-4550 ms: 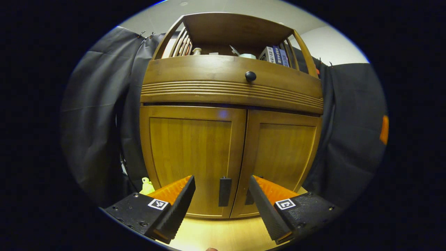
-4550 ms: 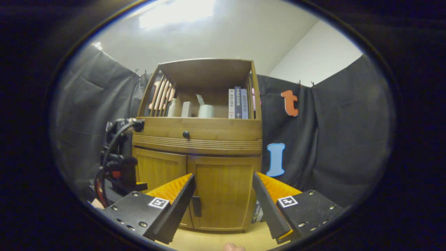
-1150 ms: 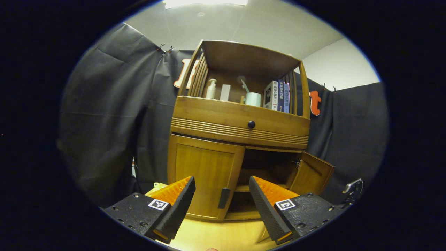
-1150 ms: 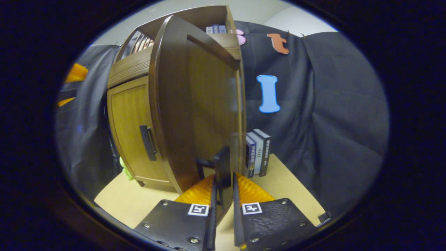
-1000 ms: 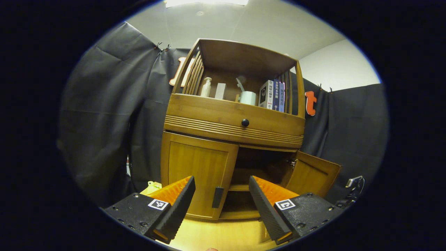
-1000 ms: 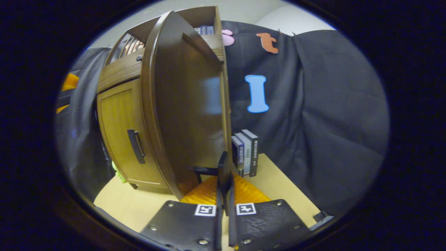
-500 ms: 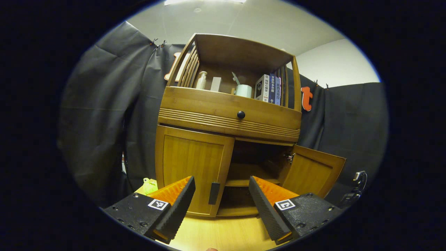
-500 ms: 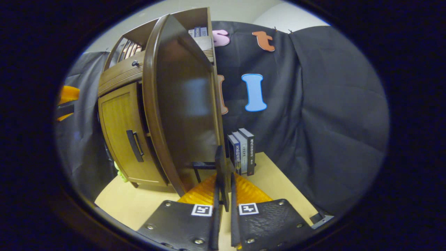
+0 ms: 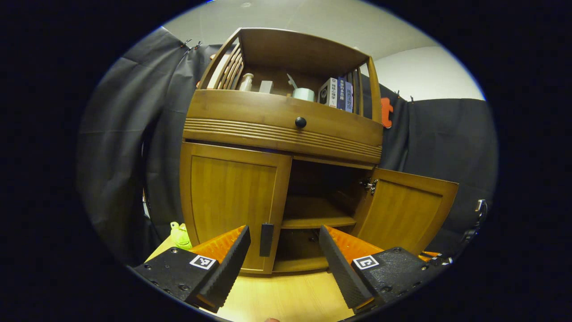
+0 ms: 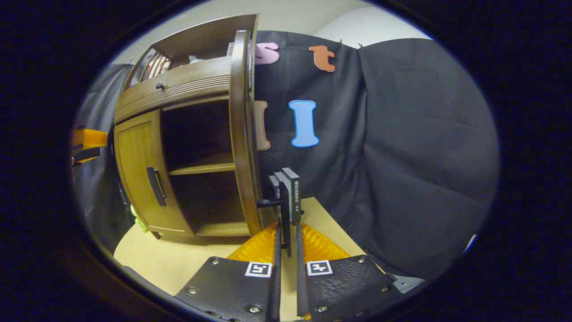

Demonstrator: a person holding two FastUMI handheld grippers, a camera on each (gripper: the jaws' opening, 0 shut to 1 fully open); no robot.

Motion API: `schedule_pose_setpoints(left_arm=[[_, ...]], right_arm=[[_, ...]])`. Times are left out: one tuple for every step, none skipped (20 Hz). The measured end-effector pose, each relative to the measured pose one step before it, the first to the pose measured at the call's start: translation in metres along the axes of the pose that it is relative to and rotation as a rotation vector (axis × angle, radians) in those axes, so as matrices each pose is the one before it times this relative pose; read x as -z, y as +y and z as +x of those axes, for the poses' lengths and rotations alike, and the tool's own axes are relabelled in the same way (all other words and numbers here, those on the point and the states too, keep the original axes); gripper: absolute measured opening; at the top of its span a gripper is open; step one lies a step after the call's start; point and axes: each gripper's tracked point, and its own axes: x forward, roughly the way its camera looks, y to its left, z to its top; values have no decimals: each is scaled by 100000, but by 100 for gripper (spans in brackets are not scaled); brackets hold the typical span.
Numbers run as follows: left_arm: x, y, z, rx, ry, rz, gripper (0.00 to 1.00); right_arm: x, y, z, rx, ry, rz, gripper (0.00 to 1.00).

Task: Open the right door of the double-door shoe cabinet with the right hand, and open the left door with the left hand.

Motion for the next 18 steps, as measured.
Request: schedule_pose_setpoints(left_arm=[[412, 52, 430, 373, 664, 2, 93], [274, 101, 365, 242, 542, 79, 93], [300, 227, 377, -10, 402, 203, 96], [213, 326, 399, -408, 245, 381, 96], [299, 356, 385, -502, 367, 475, 95], [257, 403, 407, -445, 359, 501, 96], [470, 422, 94, -303, 484, 467, 92], [209, 372, 266, -244, 360, 309, 92], [263, 301, 473, -185, 500, 313, 92], [260, 299, 346, -122, 490, 187, 92], [261, 297, 412, -175, 414, 28, 92], [214, 239, 437, 48, 177, -92, 92], [263, 179, 449, -66, 175, -19, 92], [256, 180, 488, -183, 446, 126, 96], [352, 156, 417, -193, 590, 428, 96], [140, 228, 480, -205, 447, 499, 93], [235, 120, 574, -21, 188, 495, 96], [81, 196, 553, 10, -6, 515, 95]], right_arm=[[-110, 214, -23, -77, -434, 1251, 14], [-56, 171, 66, 605, -256, 417, 15], [-16, -345, 8, 760, -281, -567, 15], [-223, -173, -42, 686, -606, -696, 15], [-193, -179, -56, 330, -941, -80, 15], [-337, 175, -33, -252, -1052, 610, 15], [-184, 165, 110, -16, -1213, 655, 15], [-474, 107, 3, 367, -1547, 605, 15], [-422, 260, 145, -376, -1729, 1295, 15], [-535, 344, 67, -369, -1940, 1441, 15], [-515, 195, 170, 7, -2277, 1206, 15], [-676, 201, 214, -56, -2475, 1197, 15], [-596, 273, 252, -204, -2487, 1387, 15], [-649, 277, 212, -292, -2640, 1318, 15], [-717, 272, 217, -265, -2564, 752, 15], [-575, 166, 273, -224, -2275, 169, 15], [-556, 33, 38, -462, -2100, -266, 15], [-506, 103, 185, -542, -1867, -548, 14]])
